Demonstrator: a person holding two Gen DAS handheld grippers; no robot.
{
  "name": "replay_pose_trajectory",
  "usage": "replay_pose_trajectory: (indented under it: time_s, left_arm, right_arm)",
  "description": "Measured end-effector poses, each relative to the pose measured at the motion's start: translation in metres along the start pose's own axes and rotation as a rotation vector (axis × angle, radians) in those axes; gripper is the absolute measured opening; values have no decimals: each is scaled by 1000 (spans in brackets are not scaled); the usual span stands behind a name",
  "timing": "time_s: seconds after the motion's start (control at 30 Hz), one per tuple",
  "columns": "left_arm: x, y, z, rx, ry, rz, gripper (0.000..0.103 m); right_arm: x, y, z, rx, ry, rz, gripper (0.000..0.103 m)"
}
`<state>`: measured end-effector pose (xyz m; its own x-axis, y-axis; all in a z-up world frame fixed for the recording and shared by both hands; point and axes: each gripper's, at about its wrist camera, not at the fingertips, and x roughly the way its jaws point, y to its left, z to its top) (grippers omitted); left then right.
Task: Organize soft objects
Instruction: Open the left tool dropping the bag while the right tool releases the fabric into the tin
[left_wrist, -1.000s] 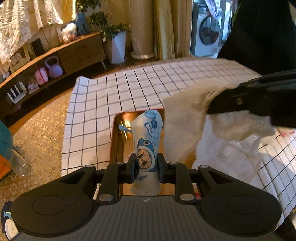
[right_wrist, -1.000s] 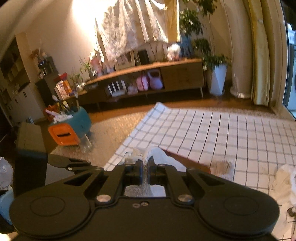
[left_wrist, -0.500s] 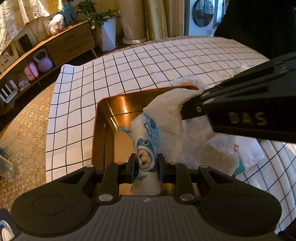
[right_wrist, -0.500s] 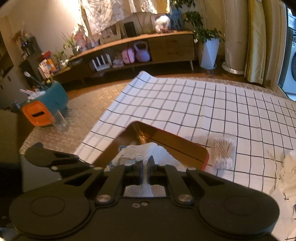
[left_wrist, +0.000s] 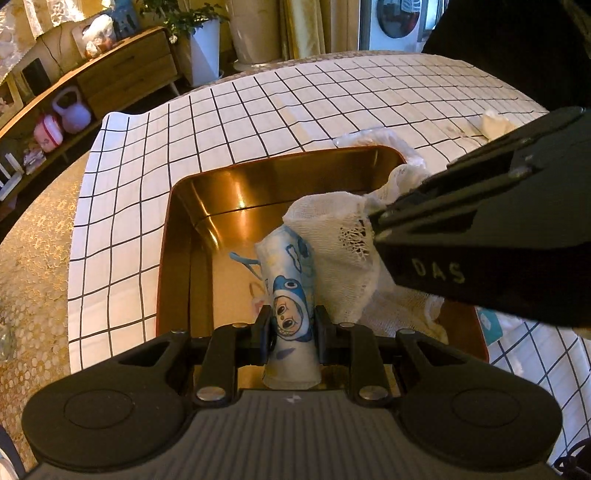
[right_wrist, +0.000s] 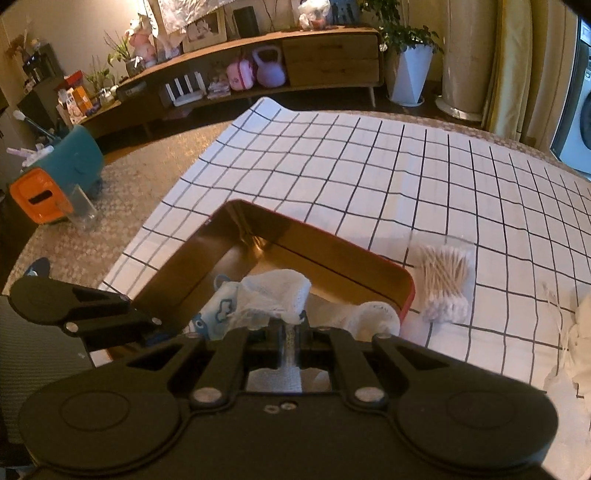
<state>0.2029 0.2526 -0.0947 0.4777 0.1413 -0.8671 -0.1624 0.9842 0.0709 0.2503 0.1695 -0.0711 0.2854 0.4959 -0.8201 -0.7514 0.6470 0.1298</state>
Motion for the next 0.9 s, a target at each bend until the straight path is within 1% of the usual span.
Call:
replay_pose_trajectory:
  time_s: [0.13, 0.2, 0.27, 0.33, 0.37, 0.4, 0.43, 0.5, 0.6, 0.63, 0.67, 0.7, 0.73, 0.77, 0.83, 0.9]
  left_arm:
    - [3, 0, 0, 8, 6, -7, 24]
    - [4, 0, -1, -2, 8, -11, 28]
    - [6, 2, -1, -19, 8, -19, 30]
    - [6, 2, -2, -21, 4, -16, 39]
    - [6, 2, -3, -20, -2, -9, 55]
    - [4, 1, -4, -19, -9, -1, 67]
    - [2, 1, -5, -16, -19, 5, 69]
    - [-1, -1, -5, -6, -26, 4, 69]
    - [-5, -3, -6, -6, -29, 9, 69]
    - [-6, -3, -6, -8, -30, 11, 69]
    - [-8, -3, -7, -9, -33, 11, 69]
    - [-10, -2, -7, -10, -36, 12, 69]
    - [-13, -3, -7, -10, -39, 13, 70]
    - [-15, -3, -8, -9, -42, 17, 72]
    - [-21, -3, -9, -8, -52, 25, 74]
    - [-26, -2, -9, -12, -58, 29, 74]
  right_arm:
    - [6, -3, -4, -1, 24, -11, 5]
    - [6, -4, -6, -6, 31, -14, 5]
    - [5, -5, -7, -15, 36, -1, 6]
    - [2, -5, -8, -29, 30, 7, 7]
    - [1, -5, -9, -33, 28, 11, 7]
    - [-1, -5, -9, -34, 26, 15, 8]
    - [-3, -5, -10, -34, 23, 17, 8]
    - [-6, -5, -11, -38, 18, 24, 11]
    - [-11, -4, -12, -39, 9, 24, 18]
    - [-12, -4, -12, -38, 4, 22, 23]
    - [-15, -4, -13, -36, -3, 22, 31]
    - [-17, -5, -14, -34, -10, 23, 38]
    - [-20, -5, -15, -34, -22, 23, 53]
    - [-24, -4, -16, -37, -39, 21, 66]
    - [-32, -4, -17, -41, -59, 16, 74]
    - [-39, -6, -17, -34, -67, 31, 75]
